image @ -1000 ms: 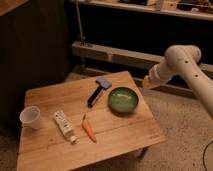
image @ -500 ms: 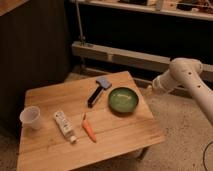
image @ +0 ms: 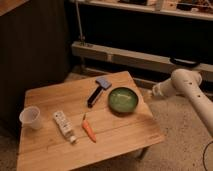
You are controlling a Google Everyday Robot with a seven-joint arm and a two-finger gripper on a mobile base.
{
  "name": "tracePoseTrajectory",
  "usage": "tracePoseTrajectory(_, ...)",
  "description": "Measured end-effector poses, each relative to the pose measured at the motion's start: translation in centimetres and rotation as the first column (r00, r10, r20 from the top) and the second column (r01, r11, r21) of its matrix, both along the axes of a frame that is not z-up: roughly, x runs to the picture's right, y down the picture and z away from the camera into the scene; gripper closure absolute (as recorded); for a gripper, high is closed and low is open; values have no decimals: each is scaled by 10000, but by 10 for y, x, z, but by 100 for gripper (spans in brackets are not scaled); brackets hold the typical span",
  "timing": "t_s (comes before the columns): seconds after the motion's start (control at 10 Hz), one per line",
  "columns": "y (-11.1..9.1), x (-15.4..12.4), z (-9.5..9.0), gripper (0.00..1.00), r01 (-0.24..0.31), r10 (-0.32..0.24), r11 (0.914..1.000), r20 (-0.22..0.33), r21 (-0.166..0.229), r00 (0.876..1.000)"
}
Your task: Drag the ceramic bowl in a circle
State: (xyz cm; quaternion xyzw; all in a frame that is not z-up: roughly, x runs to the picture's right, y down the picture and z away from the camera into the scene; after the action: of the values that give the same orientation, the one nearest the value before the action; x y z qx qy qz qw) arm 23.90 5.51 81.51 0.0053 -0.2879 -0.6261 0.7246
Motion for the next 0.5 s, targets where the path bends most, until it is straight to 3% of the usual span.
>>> tracePoseTrajectory(0.5, -7, -16, 20, 20, -160, 160, 9999, -75, 29, 9998)
